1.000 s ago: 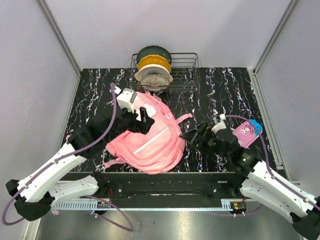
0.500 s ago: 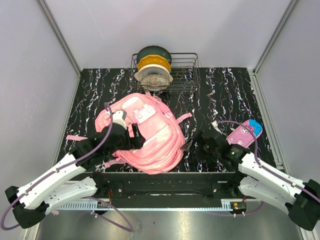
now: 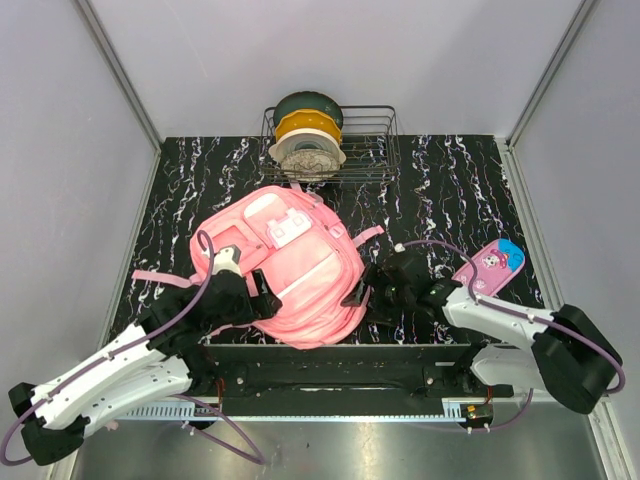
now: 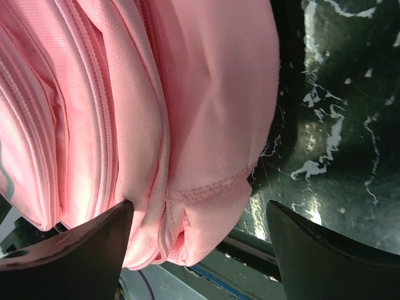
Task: Pack the student bag
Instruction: Zip the student bag at the center of the board.
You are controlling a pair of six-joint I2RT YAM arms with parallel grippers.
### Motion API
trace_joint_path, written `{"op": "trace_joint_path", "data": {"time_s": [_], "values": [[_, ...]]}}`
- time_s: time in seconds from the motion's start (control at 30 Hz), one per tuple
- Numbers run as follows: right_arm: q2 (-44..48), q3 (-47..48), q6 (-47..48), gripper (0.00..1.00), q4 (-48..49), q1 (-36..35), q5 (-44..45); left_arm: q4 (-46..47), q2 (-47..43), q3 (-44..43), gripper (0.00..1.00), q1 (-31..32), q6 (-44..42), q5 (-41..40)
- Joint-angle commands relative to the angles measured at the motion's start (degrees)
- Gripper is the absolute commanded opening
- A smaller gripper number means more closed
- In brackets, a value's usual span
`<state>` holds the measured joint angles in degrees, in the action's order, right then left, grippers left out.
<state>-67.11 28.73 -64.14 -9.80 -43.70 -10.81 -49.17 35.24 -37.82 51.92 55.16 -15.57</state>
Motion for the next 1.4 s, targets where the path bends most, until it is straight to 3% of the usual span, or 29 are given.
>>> {"op": "trace_joint_path", "data": {"time_s": [0.0, 0.23, 0.33, 0.37, 0.47, 0.53, 0.6, 0.7, 0.83, 0.97, 1.17, 1.23, 1.27, 1.37], "values": [[-2.6, 2.5, 2.4, 0.79, 7.0, 0.1, -2.2, -1.2, -0.4, -1.1, 0.89, 0.3, 1.5, -1.9], [-2.5, 5.0, 5.1, 0.31, 6.2, 2.8, 2.4, -3.0, 0.9, -3.6, 0.9, 0.4, -1.1, -4.2], [-2.2, 7.1, 9.0, 0.22, 4.1, 7.1, 1.7, -3.1, 0.5, -4.8, 0.91, 0.3, -2.2, -4.8], [-2.0, 7.6, 9.9, 0.13, 3.6, 11.0, 1.4, -3.2, 0.4, -5.0, 0.91, 0.3, -2.2, -5.1], [-2.3, 9.7, 14.5, 0.11, 2.6, 18.4, -0.3, -2.6, -0.3, -4.5, 0.91, 0.3, -1.6, -5.7], [-5.1, 13.4, 18.8, 0.11, 0.5, 20.0, -2.1, -2.1, -0.4, -3.9, 0.91, 0.4, -1.1, -5.7], [-8.7, 16.5, 21.9, 0.4, -0.7, 20.2, -5.4, -0.3, -0.4, -2.7, 0.92, 0.3, -0.7, -6.0], [-9.9, 18.3, 23.7, 0.66, -3.4, 20.2, -8.7, 3.2, -0.9, 0.2, 0.94, 0.5, 2.2, -8.1], [-2.5, 17.1, 23.2, 0.74, -4.6, 20.2, -11.3, 8.0, -1.1, 2.9, 0.96, 0.4, 4.5, -13.5], [7.5, 12.7, 19.9, 0.73, -7.6, 18.5, -8.5, 12.4, 1.8, 3.0, 0.97, 0.4, 5.3, -16.6], [20.8, 11.4, 18.0, 0.72, -23.7, 10.0, 10.5, 14.4, 6.7, 3.9, 0.91, 0.2, 6.8, -19.8], [24.3, 10.9, 18.2, 0.65, -24.6, 9.9, 10.5, 14.7, 6.3, 4.3, 0.87, 0.2, 6.6, -19.7], [25.0, 10.5, 18.5, 0.57, -23.9, 9.5, 7.8, 14.5, 5.9, 4.8, 0.86, 0.2, 6.2, -19.6], [24.1, 9.9, 18.6, 0.51, -21.0, 6.5, 3.3, 12.9, 5.2, 6.0, 0.86, 0.2, 6.3, -21.1]]}}
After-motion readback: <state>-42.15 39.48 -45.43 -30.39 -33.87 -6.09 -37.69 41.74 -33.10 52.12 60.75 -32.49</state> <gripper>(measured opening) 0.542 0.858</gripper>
